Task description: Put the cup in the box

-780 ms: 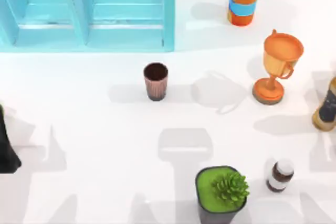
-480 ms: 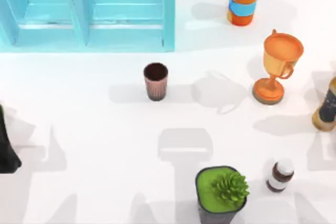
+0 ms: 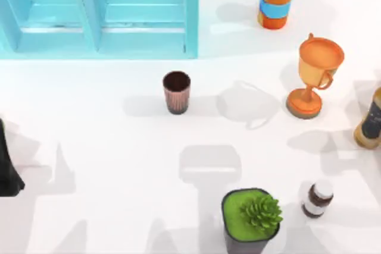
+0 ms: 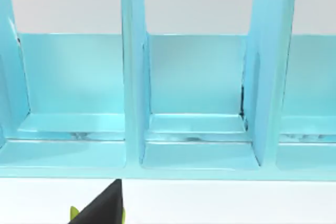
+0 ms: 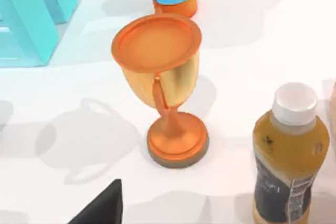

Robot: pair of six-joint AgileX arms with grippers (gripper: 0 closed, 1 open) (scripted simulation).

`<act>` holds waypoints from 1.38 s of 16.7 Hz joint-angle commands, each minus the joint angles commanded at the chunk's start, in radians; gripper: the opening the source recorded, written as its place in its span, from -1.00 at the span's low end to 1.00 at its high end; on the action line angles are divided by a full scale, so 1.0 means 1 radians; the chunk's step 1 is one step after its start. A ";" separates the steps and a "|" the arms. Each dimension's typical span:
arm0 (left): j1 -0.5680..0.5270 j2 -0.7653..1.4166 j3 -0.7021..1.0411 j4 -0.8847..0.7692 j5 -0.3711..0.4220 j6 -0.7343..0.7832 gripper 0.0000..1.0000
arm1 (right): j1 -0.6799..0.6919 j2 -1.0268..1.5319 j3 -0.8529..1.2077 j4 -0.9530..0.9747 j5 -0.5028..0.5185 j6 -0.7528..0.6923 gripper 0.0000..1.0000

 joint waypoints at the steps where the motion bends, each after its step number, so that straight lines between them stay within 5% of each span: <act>1: 0.000 0.000 0.000 0.000 0.000 0.000 1.00 | 0.028 0.092 0.071 -0.060 0.003 0.023 1.00; 14: 0.000 0.000 0.000 0.000 0.000 0.000 1.00 | 0.378 1.429 1.181 -0.897 0.116 0.342 1.00; 23: 0.000 0.000 0.000 0.000 0.000 0.000 1.00 | 0.509 1.929 1.986 -1.109 0.198 0.519 1.00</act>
